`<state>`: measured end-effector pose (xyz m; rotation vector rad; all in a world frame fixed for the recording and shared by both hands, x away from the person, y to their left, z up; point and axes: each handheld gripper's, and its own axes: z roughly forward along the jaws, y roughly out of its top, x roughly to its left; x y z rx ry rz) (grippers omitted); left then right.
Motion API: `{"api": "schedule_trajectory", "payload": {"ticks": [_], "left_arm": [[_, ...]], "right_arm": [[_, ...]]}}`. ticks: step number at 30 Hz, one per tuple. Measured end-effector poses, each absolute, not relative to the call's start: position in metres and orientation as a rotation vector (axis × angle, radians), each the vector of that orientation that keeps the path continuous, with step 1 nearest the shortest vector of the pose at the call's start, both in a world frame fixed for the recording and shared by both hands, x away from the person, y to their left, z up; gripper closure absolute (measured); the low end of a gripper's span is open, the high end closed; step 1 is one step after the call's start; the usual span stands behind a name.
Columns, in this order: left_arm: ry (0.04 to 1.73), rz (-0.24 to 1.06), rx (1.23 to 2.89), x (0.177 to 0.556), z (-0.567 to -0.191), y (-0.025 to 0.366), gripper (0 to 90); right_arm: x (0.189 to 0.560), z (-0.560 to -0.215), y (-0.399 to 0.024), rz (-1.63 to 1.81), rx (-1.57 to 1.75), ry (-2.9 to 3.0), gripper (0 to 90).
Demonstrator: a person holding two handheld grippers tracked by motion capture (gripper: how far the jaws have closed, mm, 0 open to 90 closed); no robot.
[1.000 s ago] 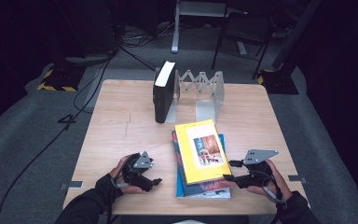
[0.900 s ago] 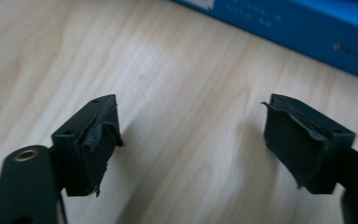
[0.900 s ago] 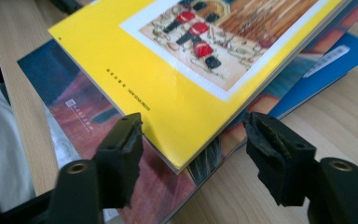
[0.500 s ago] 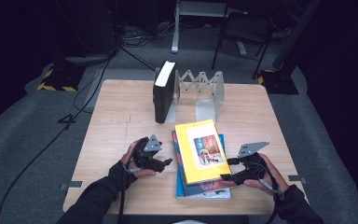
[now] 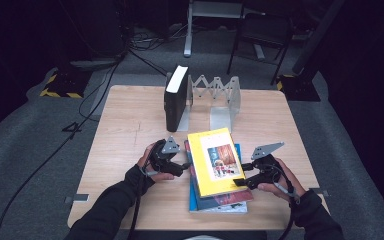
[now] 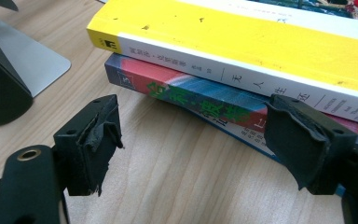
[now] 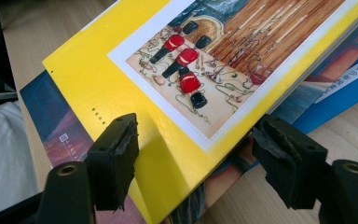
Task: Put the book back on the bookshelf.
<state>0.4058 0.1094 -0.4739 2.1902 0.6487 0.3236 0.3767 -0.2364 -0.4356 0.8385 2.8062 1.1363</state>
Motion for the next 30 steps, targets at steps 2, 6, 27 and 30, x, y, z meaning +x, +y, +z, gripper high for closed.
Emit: {"api": "schedule_trajectory", "payload": {"ticks": [2,6,27,30], "left_arm": [[0.649,0.326,2.197,0.406,-0.474,0.110,19.2],[0.654,0.310,2.199,0.407,-0.476,0.111,19.4],[0.719,0.373,2.149,0.424,-0.474,0.115,21.6],[0.712,0.353,2.137,0.429,-0.471,0.116,26.4]], "right_arm": [[0.379,-0.436,-0.234,1.145,0.841,2.794,32.6],[0.380,-0.435,-0.230,1.144,0.790,2.771,35.0],[0.402,-0.437,-0.222,1.365,0.690,2.762,69.8],[0.399,-0.437,-0.224,1.388,0.642,2.746,72.2]]}}
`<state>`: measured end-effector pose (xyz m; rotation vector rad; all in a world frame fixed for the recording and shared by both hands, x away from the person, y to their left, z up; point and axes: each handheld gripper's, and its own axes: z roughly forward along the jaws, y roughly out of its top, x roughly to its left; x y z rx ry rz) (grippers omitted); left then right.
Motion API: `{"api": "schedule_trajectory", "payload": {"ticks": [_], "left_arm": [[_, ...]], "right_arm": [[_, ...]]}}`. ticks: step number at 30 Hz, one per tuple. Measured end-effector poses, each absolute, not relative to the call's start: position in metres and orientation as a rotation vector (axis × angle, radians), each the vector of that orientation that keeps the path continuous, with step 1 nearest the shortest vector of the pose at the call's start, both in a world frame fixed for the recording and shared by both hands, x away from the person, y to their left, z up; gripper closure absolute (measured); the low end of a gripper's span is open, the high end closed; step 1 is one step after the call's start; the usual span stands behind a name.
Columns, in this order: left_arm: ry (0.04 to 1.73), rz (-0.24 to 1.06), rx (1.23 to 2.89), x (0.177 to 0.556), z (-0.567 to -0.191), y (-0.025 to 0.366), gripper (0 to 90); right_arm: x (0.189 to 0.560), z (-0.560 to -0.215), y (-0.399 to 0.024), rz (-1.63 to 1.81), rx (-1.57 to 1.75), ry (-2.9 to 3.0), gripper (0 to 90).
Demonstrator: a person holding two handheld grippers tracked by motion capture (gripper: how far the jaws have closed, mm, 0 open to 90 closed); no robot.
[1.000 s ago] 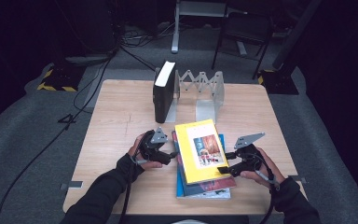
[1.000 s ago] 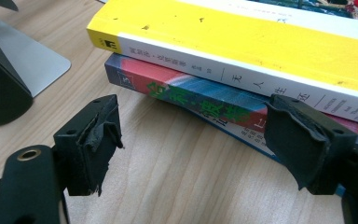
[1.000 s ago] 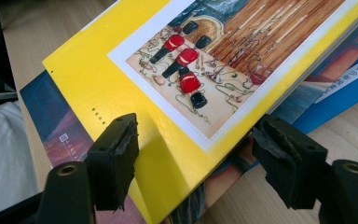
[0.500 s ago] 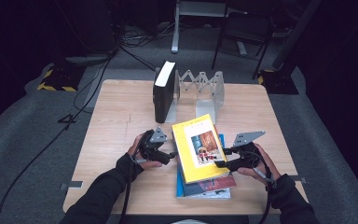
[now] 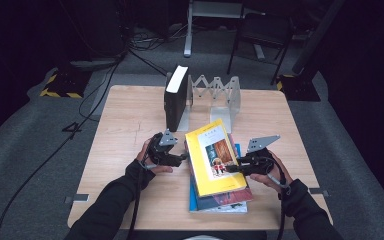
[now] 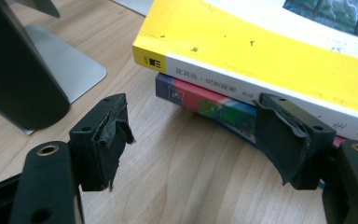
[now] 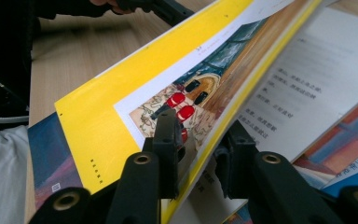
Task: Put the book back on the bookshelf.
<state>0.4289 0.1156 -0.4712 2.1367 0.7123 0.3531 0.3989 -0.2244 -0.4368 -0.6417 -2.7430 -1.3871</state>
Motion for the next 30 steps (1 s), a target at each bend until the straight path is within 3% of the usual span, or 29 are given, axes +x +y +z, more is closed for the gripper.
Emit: {"api": "schedule_trajectory", "payload": {"ticks": [6,18,25,26,28,30], "left_arm": [[0.719,0.399,2.143,0.436,-0.469,0.113,23.2],[0.733,0.389,2.248,0.429,-0.486,0.123,26.9],[0.729,0.378,2.210,0.433,-0.489,0.121,28.6],[0.713,0.370,2.178,0.433,-0.486,0.122,29.9],[0.676,0.361,2.138,0.433,-0.477,0.123,40.7],[0.672,0.336,2.069,0.434,-0.465,0.126,44.1]], "right_arm": [[0.388,-0.440,-0.230,-1.470,-0.609,-2.756,73.4],[0.379,-0.440,-0.223,-1.510,-0.572,-2.730,77.0],[0.376,-0.438,-0.219,-1.513,-0.542,-2.753,76.9],[0.376,-0.438,-0.220,-1.520,-0.539,-2.751,76.9],[0.374,-0.436,-0.222,-1.549,-0.526,-2.751,76.6],[0.372,-0.434,-0.222,-1.572,-0.512,-2.769,76.3]]}}
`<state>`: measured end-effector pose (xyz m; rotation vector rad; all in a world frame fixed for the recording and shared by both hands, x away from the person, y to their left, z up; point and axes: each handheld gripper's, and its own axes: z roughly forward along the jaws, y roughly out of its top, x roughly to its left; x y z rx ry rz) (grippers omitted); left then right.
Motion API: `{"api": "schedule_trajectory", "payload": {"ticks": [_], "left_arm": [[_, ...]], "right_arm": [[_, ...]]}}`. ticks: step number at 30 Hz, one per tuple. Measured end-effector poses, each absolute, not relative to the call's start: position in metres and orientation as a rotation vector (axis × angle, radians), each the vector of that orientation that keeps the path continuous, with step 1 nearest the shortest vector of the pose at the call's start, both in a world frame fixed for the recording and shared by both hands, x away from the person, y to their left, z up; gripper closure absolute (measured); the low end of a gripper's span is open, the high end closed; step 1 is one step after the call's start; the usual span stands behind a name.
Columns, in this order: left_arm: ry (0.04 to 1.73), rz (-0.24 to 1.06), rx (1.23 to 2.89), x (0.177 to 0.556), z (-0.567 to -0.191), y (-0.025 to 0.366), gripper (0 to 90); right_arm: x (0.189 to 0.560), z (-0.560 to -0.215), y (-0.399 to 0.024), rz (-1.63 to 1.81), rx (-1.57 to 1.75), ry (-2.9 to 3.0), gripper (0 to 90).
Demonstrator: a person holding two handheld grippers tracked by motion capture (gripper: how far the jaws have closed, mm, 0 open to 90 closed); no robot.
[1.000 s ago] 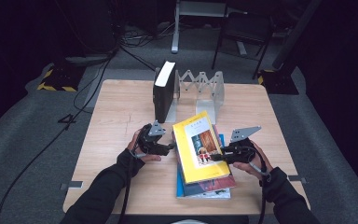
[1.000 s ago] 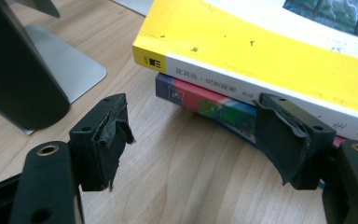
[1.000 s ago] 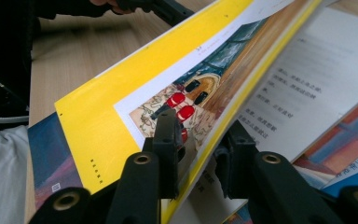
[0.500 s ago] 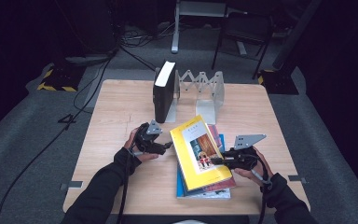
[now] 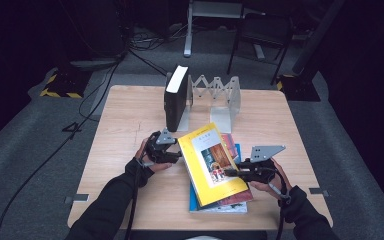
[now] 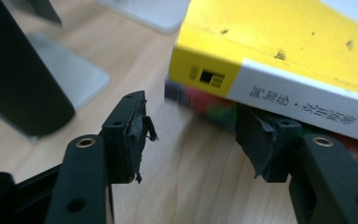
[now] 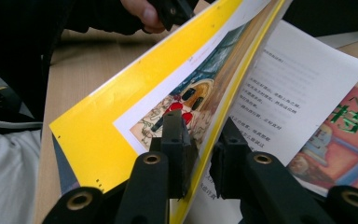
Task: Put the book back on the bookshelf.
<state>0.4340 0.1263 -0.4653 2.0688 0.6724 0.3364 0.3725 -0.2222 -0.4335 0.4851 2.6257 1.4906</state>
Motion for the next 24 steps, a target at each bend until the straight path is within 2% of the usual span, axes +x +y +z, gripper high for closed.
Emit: {"api": "schedule_trajectory", "payload": {"ticks": [2,7,13,14,16,20,22,24], "left_arm": [[0.626,0.300,2.023,0.435,-0.453,0.130,51.3],[0.565,0.275,1.996,0.439,-0.436,0.131,53.8],[0.446,0.239,2.057,0.441,-0.423,0.120,55.8],[0.442,0.238,2.052,0.441,-0.422,0.118,55.9],[0.439,0.226,2.048,0.442,-0.420,0.116,55.9],[0.454,0.223,2.032,0.446,-0.417,0.114,55.9],[0.457,0.227,2.021,0.448,-0.414,0.113,55.9],[0.454,0.231,2.004,0.450,-0.408,0.112,59.3]], "right_arm": [[0.371,-0.431,-0.222,1.509,0.455,2.602,75.9],[0.371,-0.428,-0.220,1.507,0.403,2.584,72.7],[0.378,-0.424,-0.210,1.505,0.350,2.598,52.2],[0.380,-0.424,-0.208,1.510,0.370,2.597,52.0],[0.384,-0.424,-0.207,1.514,0.392,2.593,55.0],[0.387,-0.421,-0.211,1.538,0.405,2.571,68.1],[0.386,-0.420,-0.212,1.545,0.404,2.552,70.4],[0.386,-0.417,-0.214,1.556,0.402,2.511,75.4]]}}
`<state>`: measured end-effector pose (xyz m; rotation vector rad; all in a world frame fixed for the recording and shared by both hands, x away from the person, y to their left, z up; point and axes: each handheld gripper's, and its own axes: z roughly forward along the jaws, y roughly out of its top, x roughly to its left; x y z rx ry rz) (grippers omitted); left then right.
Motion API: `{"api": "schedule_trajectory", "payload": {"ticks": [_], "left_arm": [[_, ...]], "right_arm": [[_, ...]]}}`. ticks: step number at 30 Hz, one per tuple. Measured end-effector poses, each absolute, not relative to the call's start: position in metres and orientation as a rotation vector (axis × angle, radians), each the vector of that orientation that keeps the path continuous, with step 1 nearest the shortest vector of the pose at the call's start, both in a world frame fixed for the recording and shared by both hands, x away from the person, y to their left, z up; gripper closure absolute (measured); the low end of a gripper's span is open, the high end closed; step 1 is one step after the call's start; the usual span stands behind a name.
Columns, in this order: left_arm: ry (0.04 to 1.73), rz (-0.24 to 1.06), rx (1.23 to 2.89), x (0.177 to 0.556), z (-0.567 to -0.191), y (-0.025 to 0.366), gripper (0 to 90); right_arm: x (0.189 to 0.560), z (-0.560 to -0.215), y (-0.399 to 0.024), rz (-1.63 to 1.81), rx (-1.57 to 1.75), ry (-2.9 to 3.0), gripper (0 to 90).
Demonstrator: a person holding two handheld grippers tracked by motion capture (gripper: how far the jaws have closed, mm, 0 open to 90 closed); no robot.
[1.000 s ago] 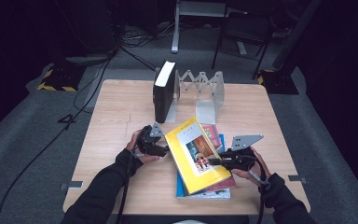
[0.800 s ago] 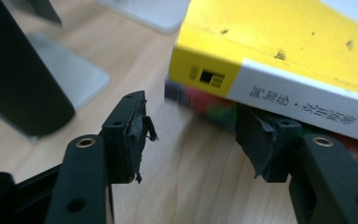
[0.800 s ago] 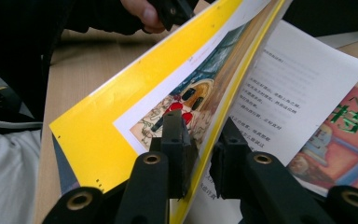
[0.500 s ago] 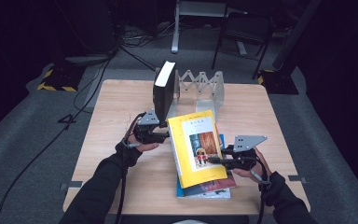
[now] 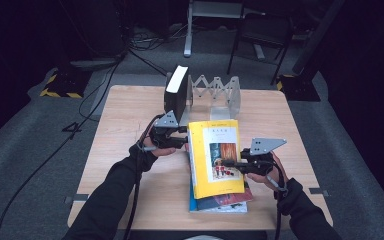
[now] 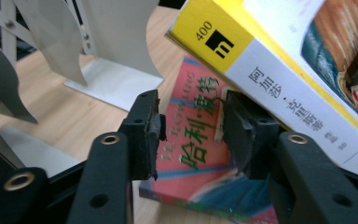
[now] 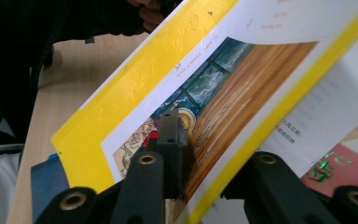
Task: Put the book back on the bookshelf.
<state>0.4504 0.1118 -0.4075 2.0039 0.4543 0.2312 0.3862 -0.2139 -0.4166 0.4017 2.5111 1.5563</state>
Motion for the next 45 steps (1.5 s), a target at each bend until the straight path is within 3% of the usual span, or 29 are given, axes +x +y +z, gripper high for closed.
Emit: {"api": "schedule_trajectory", "payload": {"ticks": [3,9,14,17,25,34,45], "left_arm": [[0.436,0.251,1.983,0.454,-0.391,0.109,64.0],[0.384,0.299,1.952,0.445,-0.363,0.105,64.4],[0.387,0.315,1.930,0.432,-0.366,0.107,56.5],[0.388,0.319,1.935,0.421,-0.374,0.108,56.1],[0.399,0.309,2.028,0.394,-0.404,0.106,44.2],[0.432,0.310,2.145,0.371,-0.429,0.110,40.7],[0.458,0.212,2.217,0.355,-0.453,0.109,31.8]], "right_arm": [[0.385,-0.411,-0.213,1.537,0.395,2.428,79.9],[0.377,-0.406,-0.211,1.509,0.372,2.265,84.7],[0.365,-0.409,-0.214,1.497,0.349,2.231,85.1],[0.356,-0.408,-0.215,1.481,0.331,2.215,85.0],[0.339,-0.410,-0.220,1.456,0.279,2.197,85.2],[0.334,-0.411,-0.220,1.439,0.268,2.188,85.0],[0.331,-0.411,-0.220,1.437,0.269,2.179,84.9]]}}
